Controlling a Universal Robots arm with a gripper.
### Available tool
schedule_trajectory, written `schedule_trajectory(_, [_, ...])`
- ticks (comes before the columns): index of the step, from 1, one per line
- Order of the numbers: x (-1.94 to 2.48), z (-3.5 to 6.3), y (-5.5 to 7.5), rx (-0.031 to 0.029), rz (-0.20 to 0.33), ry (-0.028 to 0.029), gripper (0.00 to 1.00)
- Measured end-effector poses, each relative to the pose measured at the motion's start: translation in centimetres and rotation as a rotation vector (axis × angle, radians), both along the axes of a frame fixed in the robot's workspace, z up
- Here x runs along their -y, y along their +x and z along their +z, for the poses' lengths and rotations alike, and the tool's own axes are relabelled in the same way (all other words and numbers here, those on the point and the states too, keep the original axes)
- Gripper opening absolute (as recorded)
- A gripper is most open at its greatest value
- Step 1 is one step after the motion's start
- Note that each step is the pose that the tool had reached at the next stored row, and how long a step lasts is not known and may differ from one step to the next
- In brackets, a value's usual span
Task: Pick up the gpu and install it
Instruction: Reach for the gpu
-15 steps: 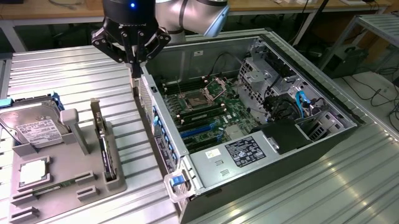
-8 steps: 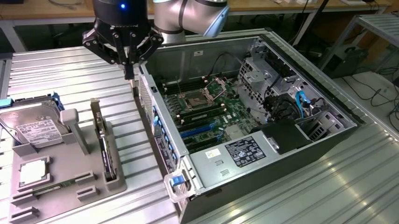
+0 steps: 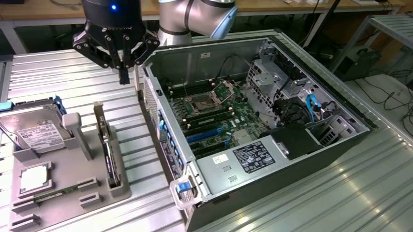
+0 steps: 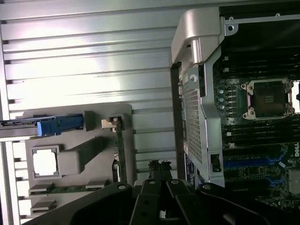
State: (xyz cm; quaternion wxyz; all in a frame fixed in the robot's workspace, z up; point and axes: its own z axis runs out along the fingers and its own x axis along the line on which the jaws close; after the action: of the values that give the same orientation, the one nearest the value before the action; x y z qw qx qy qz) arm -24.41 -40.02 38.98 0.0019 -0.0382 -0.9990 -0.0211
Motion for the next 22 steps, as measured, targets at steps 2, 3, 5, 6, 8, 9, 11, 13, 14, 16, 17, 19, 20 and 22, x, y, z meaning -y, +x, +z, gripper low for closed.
schedule_trajectory(2, [0.00, -0.01, -0.3, -0.0009, 0.000, 0.0000, 0.11])
schedule_trajectory(3, [0.00, -0.02, -0.4, -0.0012, 0.000, 0.0000, 0.11])
schedule_trajectory(5, [0.00, -0.03, -0.9, -0.0024, 0.000, 0.0000, 0.11])
schedule_trajectory(6, [0.00, -0.04, -1.0, -0.0026, 0.000, 0.0000, 0.11])
schedule_trajectory(8, [0.00, -0.07, -1.6, -0.0048, 0.000, 0.0001, 0.11])
schedule_trajectory(9, [0.01, -0.09, -2.1, -0.0062, 0.000, 0.0001, 0.11])
schedule_trajectory(11, [0.01, -0.11, -2.8, -0.0084, 0.000, 0.0000, 0.11])
schedule_trajectory(13, [0.01, -0.14, -3.5, -0.0108, 0.000, 0.0000, 0.11])
schedule_trajectory(14, [0.01, -0.16, -3.9, -0.0119, 0.000, 0.0000, 0.11])
schedule_trajectory(16, [0.01, -0.17, -4.4, -0.0135, 0.000, 0.0000, 0.11])
schedule_trajectory(17, [0.01, -0.18, -4.6, -0.0140, 0.000, 0.0000, 0.11])
schedule_trajectory(19, [0.01, -0.19, -4.9, -0.0150, 0.000, 0.0000, 0.11])
schedule_trajectory(20, [0.01, -0.20, -5.1, -0.0157, 0.000, 0.0000, 0.11])
schedule_trajectory(22, [0.01, -0.21, -5.4, -0.0174, 0.000, 0.0000, 0.11])
